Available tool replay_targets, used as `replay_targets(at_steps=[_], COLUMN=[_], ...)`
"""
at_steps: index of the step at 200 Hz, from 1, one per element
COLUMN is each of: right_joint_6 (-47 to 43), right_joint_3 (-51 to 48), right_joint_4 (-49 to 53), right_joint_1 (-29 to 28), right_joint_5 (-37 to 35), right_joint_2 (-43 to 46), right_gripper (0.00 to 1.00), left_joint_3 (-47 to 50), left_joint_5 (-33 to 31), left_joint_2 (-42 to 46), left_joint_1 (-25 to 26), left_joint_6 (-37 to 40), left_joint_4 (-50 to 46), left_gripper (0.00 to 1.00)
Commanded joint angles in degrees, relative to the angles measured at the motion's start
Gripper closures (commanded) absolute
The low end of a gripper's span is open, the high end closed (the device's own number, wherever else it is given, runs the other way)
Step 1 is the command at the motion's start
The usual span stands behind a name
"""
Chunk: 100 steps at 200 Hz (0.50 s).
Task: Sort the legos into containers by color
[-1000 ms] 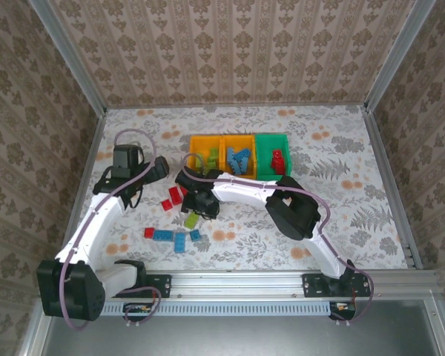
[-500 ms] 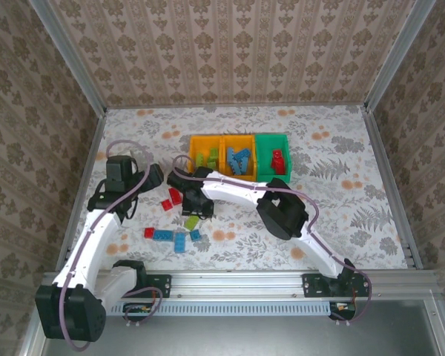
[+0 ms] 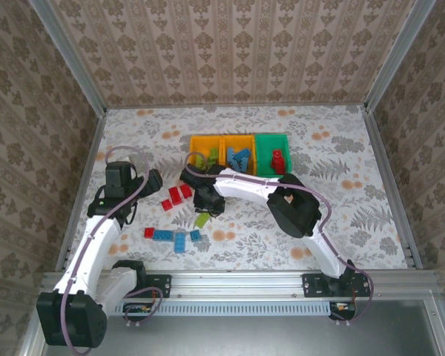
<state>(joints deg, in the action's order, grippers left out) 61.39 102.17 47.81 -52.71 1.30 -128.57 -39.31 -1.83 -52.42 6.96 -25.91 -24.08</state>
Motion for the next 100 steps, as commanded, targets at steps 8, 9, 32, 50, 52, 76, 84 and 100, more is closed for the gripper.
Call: replay_targets(at_steps=[8, 9, 32, 50, 52, 76, 84, 100], right_joint_6=[-2.2, -2.2, -4.2, -4.8, -4.7, -2.8, -1.9, 0.8], right_joint_3=[-3.4, -3.4, -4.9, -5.7, -5.9, -6.5, -6.0, -6.7], right_joint_4=[3.7, 3.6, 2.7, 1.9, 1.7, 0.2, 0.5, -0.4], right_joint_1=[2.9, 3.0, 4.7, 5.2, 5.2, 4.3, 3.8, 3.3], right_joint_5=[-5.1, -5.2, -5.7, -5.5, -5.5, -5.0, -5.1, -3.7], right_joint_2=[0.4, 0.4, 1.3, 1.9, 2.0, 4.5, 5.0, 5.7], right_gripper=[0.64, 0.64, 0.57, 0.47, 0.46, 0.34, 0.33, 0.32], left_joint_3=[0.3, 0.4, 0.5, 0.7, 0.7, 0.8, 1.0, 1.2], left_joint_5=[0.2, 0.2, 0.2, 0.1, 0.1, 0.1, 0.2, 0.4], left_joint_2=[1.2, 1.2, 1.2, 1.2, 1.2, 1.4, 1.4, 1.3], left_joint_1=[-0.6, -0.6, -0.5, -0.5, -0.5, -0.6, -0.6, -0.5], left_joint_6=[-0.4, -0.3, -0.4, -0.4, -0.4, -0.4, -0.5, -0.5], left_joint_4=[-0.1, -0.1, 0.0, -0.1, -0.2, -0.4, -0.4, 0.0], left_gripper=[0.00, 0.00, 0.00, 0.00, 0.00, 0.00, 0.00, 0.00])
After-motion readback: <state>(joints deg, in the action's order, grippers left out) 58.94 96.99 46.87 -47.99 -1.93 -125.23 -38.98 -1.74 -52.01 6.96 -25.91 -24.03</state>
